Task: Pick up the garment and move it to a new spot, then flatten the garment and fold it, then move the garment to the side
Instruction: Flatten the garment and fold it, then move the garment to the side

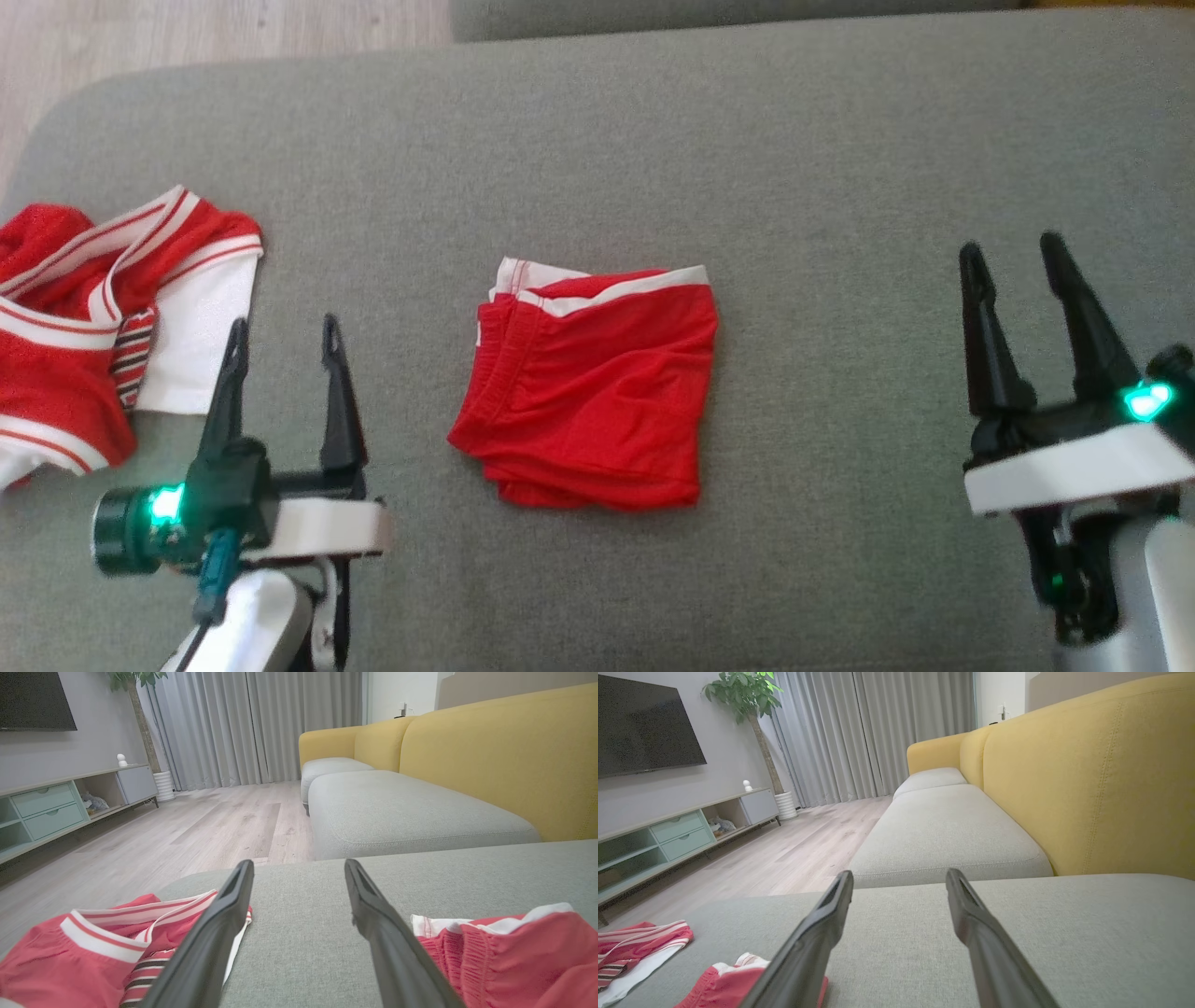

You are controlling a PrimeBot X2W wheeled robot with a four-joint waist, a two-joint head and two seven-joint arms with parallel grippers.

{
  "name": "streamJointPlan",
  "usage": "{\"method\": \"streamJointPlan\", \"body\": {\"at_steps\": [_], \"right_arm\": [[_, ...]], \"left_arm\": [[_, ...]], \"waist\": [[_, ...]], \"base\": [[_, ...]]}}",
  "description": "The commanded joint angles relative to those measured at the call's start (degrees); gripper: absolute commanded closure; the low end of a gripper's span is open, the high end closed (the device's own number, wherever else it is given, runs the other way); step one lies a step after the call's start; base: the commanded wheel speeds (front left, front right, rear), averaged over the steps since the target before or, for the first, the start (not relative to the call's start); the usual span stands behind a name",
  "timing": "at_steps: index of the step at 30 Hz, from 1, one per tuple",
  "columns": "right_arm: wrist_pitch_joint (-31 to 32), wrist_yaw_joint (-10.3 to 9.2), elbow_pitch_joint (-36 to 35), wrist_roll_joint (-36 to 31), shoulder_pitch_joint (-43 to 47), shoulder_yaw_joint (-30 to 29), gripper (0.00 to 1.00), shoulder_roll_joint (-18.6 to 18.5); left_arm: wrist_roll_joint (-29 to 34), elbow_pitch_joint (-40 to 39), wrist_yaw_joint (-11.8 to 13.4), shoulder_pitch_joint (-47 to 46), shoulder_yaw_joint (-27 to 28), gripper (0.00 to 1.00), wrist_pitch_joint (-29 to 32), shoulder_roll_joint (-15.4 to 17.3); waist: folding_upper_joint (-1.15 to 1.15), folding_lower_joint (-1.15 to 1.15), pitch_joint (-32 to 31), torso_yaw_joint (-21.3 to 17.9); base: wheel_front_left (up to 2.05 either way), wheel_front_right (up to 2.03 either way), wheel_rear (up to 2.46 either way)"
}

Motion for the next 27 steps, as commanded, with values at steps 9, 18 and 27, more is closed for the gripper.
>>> {"method": "streamJointPlan", "body": {"at_steps": [9,18,27], "right_arm": [[2.7,-0.04,-5.9,-2.2,5.3,0.9,0.0,1.8],[5.2,-0.04,-7.0,-3.6,9.8,1.9,0.0,2.8],[6.3,-0.04,-7.5,-4.1,11.7,1.5,0.0,3.4]], "left_arm": [[-2.7,-1.5,-1.4,3.0,4.5,0.0,-0.9,3.7],[-4.8,0.6,-4.2,5.9,3.9,0.0,0.4,5.2],[-5.7,2.3,-5.2,6.7,2.9,0.0,1.6,5.6]], "waist": [[0.0,0.0,-4.5,-1.1],[0.0,0.0,-8.3,-0.9],[0.0,0.0,-9.8,-0.7]], "base": [[0.0,0.0,0.0],[0.0,0.0,0.0],[0.0,0.0,0.0]]}}
